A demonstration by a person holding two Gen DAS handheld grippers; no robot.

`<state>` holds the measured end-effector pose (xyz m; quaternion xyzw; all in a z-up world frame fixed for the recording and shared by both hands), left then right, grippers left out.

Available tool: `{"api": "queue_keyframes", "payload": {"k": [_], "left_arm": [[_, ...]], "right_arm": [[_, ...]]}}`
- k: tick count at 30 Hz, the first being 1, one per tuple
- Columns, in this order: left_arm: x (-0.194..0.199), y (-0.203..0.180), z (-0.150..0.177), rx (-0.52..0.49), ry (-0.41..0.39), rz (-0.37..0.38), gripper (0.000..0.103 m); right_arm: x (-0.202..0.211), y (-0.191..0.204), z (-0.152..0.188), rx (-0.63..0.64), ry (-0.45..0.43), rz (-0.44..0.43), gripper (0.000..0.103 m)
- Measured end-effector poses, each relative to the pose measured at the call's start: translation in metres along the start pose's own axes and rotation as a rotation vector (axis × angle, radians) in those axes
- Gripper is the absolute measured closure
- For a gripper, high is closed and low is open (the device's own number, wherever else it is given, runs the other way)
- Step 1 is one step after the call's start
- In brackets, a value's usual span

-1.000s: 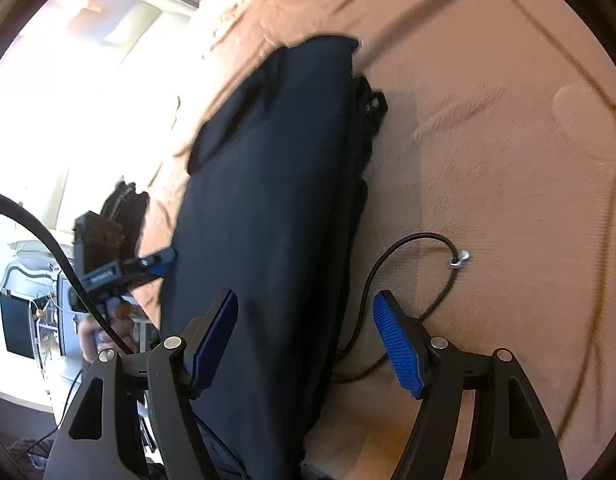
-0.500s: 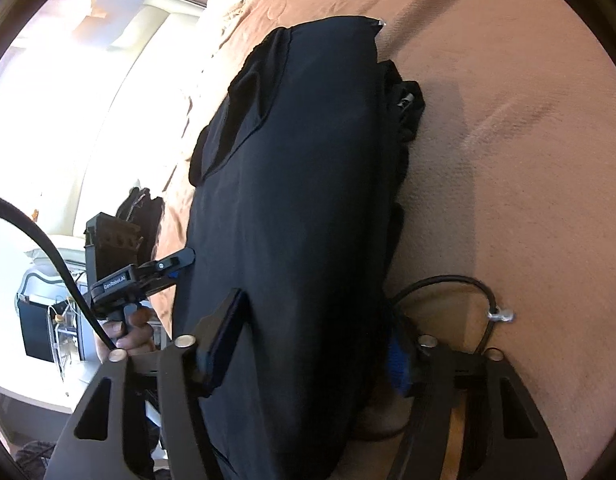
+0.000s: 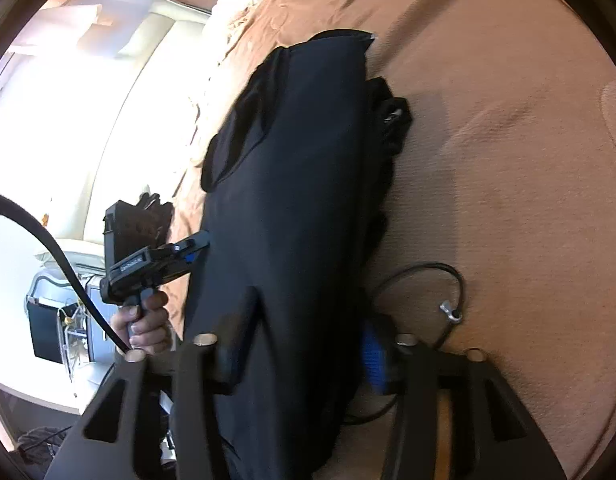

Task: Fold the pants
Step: 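Press the folded pants side with the right gripper while the left gripper pinches the pants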

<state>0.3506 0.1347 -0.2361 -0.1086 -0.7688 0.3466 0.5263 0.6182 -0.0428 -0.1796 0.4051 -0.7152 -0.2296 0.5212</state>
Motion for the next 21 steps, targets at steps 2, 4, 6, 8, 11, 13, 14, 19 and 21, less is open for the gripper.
{"api": "queue_keyframes", "payload": {"k": [2, 4, 6, 8, 11, 13, 14, 19, 21], "left_arm": [[-0.001, 0.0, -0.002, 0.002, -0.001, 0.005, 0.06], [-0.001, 0.0, -0.004, 0.004, -0.003, 0.009, 0.06], [-0.001, 0.0, -0.007, 0.003, -0.002, 0.012, 0.06], [-0.002, 0.0, -0.008, 0.002, -0.002, 0.016, 0.06], [-0.002, 0.0, -0.01, 0.001, -0.002, 0.022, 0.06], [-0.002, 0.001, -0.011, 0.003, -0.006, 0.027, 0.06], [-0.002, 0.002, -0.012, 0.005, -0.007, 0.028, 0.06], [0.007, -0.007, -0.013, -0.022, -0.024, 0.033, 0.084], [0.012, -0.012, -0.012, -0.032, -0.031, 0.039, 0.089]], "right_arm": [[-0.003, -0.003, 0.0, -0.009, 0.005, -0.004, 0.047], [-0.002, -0.002, -0.002, -0.003, 0.002, -0.008, 0.047], [-0.006, -0.001, -0.005, 0.002, 0.002, -0.011, 0.047], [-0.006, -0.002, -0.007, 0.008, 0.003, -0.016, 0.047], [-0.009, -0.001, -0.009, 0.021, 0.003, -0.023, 0.047], [-0.01, -0.002, -0.01, 0.021, -0.004, -0.036, 0.047], [-0.006, -0.005, -0.01, 0.018, -0.007, -0.041, 0.049], [0.003, -0.001, -0.003, 0.046, -0.042, -0.06, 0.072], [0.008, 0.003, 0.0, 0.062, -0.057, -0.07, 0.076]]}}
Point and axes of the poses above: each gripper's, at about its wrist camera, not at the fingertips, and x roughly against the way its jaws point, y to its left, z to its underside, the point moved 3 cm from there along -x, roughly the way its jaws point, and after that the axes turned 4 degrees about -z, right-handed, at the moved point
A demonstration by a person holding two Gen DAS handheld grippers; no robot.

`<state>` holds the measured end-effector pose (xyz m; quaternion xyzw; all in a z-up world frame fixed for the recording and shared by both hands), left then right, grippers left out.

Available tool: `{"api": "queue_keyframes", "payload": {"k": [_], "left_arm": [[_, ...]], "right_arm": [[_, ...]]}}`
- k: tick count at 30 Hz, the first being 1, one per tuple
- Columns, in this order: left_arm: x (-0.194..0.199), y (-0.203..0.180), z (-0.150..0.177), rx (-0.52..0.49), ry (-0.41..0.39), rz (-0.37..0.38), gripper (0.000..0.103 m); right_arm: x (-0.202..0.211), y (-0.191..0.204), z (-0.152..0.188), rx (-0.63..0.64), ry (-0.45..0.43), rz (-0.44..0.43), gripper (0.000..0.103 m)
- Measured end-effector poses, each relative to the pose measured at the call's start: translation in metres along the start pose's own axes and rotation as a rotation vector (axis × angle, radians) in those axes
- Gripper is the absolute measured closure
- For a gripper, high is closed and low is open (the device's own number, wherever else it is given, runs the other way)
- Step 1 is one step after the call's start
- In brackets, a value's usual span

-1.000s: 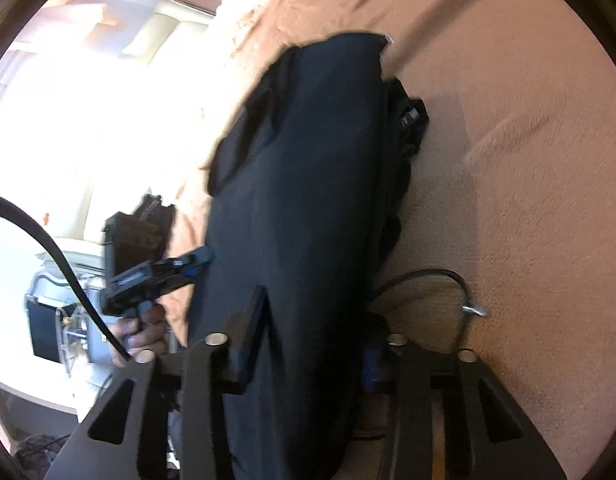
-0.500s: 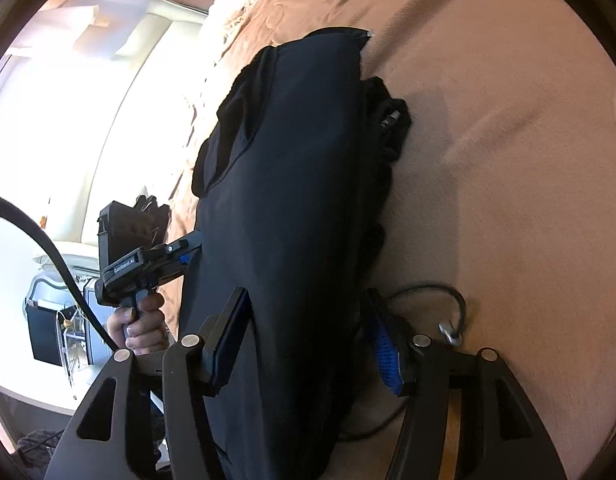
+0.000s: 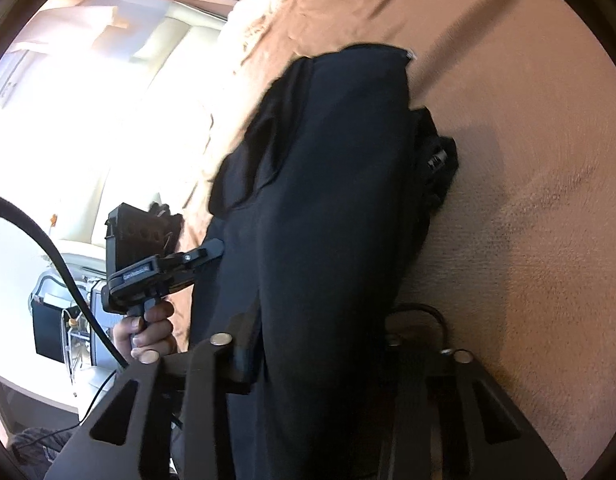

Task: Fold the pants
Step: 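Press the folded pants side with the right gripper while the left gripper pinches the pants, then lift the folded black pants with both grippers pinching the stack edge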

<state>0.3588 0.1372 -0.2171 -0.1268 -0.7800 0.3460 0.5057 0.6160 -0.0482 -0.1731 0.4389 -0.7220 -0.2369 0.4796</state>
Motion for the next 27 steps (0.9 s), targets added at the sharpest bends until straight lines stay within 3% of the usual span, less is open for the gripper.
{"api": "queue_keyframes", "payload": {"k": [16, 27], "left_arm": [[0.045, -0.064, 0.009, -0.095, -0.084, 0.052, 0.091], [0.031, -0.14, 0.018, -0.209, -0.069, 0.1, 0.091]], "right_arm": [[0.07, 0.062, 0.025, 0.152, -0.119, 0.04, 0.079], [0.143, 0.078, 0.051, 0.186, -0.216, 0.119, 0.08]]}}
Point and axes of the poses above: each gripper's, at about its wrist camera, not at the fingertips, and x roughly against the way its jaws point, y to its left, z to its underside, the point moved 3 cm from there along -x, roughly the way its jaws point, and after that the axes turned 4 degrees about -z, right-handed, at the moved point
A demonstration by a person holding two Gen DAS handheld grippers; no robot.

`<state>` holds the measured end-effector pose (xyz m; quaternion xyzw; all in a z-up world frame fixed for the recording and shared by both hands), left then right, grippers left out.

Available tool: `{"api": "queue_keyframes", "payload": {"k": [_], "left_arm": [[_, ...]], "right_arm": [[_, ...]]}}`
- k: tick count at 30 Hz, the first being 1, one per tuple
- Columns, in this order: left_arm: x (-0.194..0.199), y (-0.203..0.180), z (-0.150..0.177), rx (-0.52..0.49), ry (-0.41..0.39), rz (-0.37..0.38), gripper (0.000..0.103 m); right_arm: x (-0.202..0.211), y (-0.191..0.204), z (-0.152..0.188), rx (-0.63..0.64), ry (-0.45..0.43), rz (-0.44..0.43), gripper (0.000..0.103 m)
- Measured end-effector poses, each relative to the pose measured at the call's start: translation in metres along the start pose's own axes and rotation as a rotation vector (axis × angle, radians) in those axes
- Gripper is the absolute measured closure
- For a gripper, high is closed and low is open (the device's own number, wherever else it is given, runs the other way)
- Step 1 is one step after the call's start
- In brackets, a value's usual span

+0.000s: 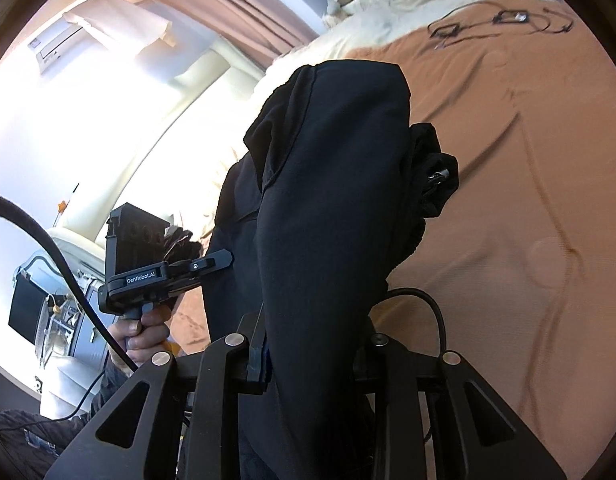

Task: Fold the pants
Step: 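Lift the folded black pants with both grippers pinching the stack edge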

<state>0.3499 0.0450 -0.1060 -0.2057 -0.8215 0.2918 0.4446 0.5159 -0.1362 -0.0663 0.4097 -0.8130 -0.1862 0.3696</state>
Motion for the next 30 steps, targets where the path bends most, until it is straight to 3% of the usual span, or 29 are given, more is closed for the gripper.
{"api": "queue_keyframes", "payload": {"k": [14, 20, 30], "left_arm": [[-0.075, -0.114, 0.002, -0.14, 0.075, 0.108, 0.091], [-0.111, -0.165, 0.003, -0.197, 0.092, 0.135, 0.091], [-0.196, -0.227, -0.001, -0.247, 0.136, 0.153, 0.091]], "right_arm": [[0.122, -0.001, 0.014, 0.03, -0.093, 0.156, 0.08], [0.142, 0.007, 0.014, 0.037, -0.11, 0.192, 0.08], [0.187, -0.022, 0.008, 0.001, -0.102, 0.234, 0.08]]}}
Point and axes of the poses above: each gripper's, at about its wrist camera, not at the fingertips, and x roughly against the way its jaws point, y to its left, z to its underside, the point moved 3 cm from there along -x, roughly the way its jaws point, and after that the axes turned 4 degrees about -z, right-handed, at the moved point
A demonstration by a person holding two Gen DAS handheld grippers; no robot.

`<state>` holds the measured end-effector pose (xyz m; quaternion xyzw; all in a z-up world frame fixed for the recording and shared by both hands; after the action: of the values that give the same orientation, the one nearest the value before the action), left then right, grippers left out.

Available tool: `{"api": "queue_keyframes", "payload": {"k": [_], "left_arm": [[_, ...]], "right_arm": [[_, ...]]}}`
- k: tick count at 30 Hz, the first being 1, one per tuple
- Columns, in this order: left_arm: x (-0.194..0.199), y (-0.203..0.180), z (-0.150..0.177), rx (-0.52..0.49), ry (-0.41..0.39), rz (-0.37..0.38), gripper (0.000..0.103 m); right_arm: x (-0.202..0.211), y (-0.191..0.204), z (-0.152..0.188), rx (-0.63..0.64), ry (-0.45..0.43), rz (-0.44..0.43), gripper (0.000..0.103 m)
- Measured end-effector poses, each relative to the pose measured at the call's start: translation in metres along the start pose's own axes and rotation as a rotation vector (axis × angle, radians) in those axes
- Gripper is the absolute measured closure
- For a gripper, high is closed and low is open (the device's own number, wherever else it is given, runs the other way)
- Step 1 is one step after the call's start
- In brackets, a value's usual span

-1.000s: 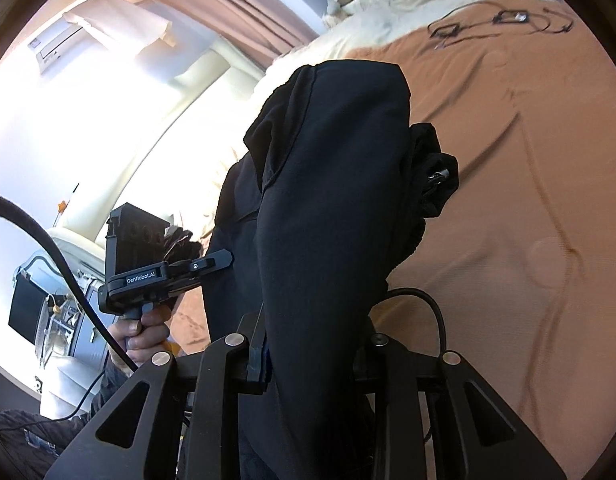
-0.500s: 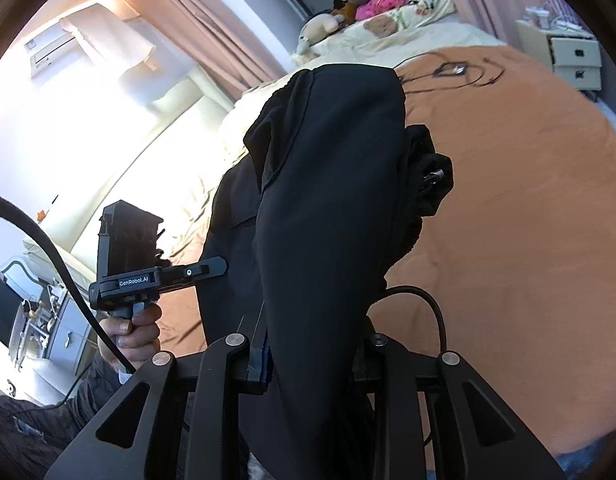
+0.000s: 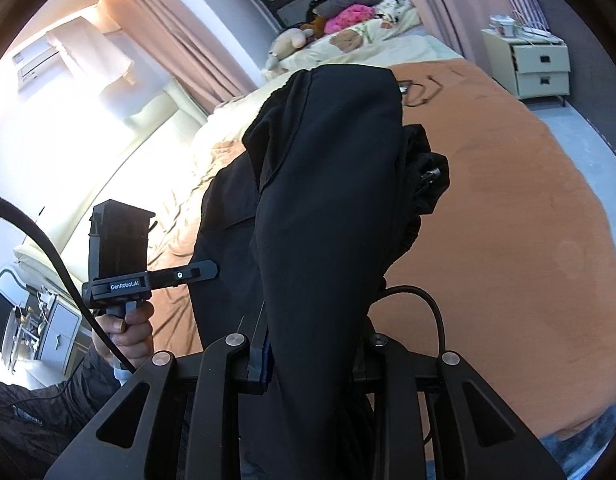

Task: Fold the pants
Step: 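Lift the folded black pants with both grippers pinching the stack edge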

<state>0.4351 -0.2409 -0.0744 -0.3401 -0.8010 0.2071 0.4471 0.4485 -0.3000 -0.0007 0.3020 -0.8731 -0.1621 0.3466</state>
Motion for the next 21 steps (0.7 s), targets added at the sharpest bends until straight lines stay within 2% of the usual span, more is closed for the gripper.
{"api": "queue_keyframes", "payload": {"k": [8, 21], "left_arm": [[-0.08, -0.027, -0.013, -0.022, 0.058, 0.021, 0.091], [-0.188, -0.029, -0.036, -0.048, 0.127, 0.02, 0.091]], "right_arm": [[0.028, -0.034, -0.015, 0.028, 0.026, 0.064, 0.08], [0.028, -0.073, -0.033, 0.039, 0.065, 0.154, 0.081]]}}
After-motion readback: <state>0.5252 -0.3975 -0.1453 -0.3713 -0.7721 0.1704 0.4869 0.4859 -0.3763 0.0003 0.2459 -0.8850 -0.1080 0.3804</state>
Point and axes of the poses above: each gripper's, at about its wrist camera, not at the fingertips, and x roughly against the way its jaws point, y to its left, z to its underside, the point moved 3 cm from there along -x, roughly the way its jaws point, and after that the axes turned 4 degrees about -z, right-handed, at the moved point
